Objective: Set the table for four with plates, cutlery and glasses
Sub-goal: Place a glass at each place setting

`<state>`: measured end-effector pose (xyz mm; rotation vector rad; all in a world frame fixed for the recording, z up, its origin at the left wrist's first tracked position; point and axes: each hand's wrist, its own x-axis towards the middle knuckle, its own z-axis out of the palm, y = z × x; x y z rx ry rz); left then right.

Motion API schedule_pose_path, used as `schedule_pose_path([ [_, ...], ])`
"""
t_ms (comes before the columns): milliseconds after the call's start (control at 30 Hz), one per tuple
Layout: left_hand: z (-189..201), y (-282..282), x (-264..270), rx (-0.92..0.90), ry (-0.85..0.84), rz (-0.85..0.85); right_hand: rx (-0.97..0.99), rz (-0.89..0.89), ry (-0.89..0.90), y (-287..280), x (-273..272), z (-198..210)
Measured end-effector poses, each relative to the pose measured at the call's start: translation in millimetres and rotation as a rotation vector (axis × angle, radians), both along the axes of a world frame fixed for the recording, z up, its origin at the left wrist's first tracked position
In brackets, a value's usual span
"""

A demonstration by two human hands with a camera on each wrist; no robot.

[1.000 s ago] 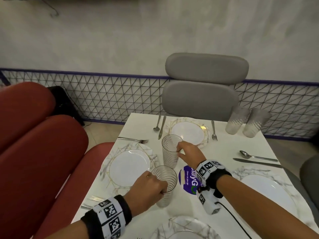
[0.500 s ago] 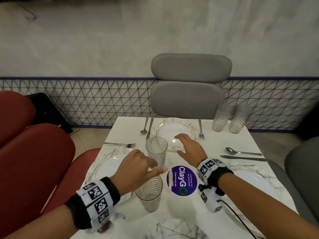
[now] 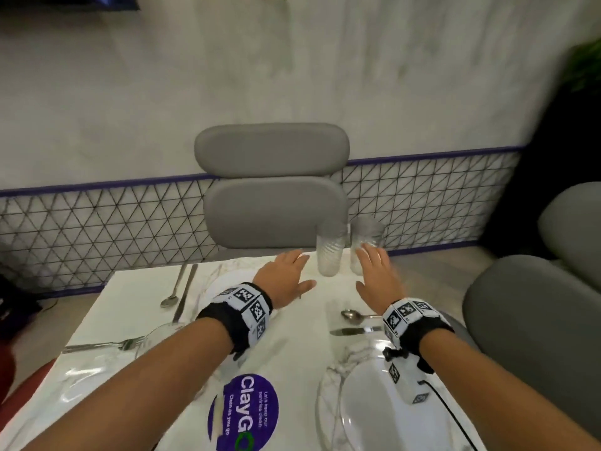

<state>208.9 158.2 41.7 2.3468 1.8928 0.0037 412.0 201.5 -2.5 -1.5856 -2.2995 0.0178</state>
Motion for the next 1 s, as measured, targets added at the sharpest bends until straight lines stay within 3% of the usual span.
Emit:
schedule_pose_path([
  [133, -24.8, 57.2, 32.3, 0.008, -0.064, 0.048, -0.008, -0.066, -0.077, 49.6, 18.5, -10.1],
  [300, -39.8, 100.6, 51.6, 0.049, -0.032, 0.062, -0.036, 0.039, -0.327, 92.7, 19.3, -19.2],
  [500, -55.0, 124.2, 58.7, 0.049, 0.001, 0.168, -0.149, -0.051, -0.338, 98.5, 21.9, -3.6],
  [733, -51.9, 113.7, 41.9, 0.124, -0.065, 0.300, -0.115, 0.008, -0.314, 82.7, 24.2, -5.6],
  [833, -27.3, 94.0, 18.9, 0.162, -0.094, 0.301, -0.028, 0.067, -0.279, 73.3, 25.5, -1.7],
  [1000, 21.6, 33.2, -11.2, 0.147, 0.037, 0.215, 0.005, 0.181, -0.196, 49.6, 15.4, 15.1],
])
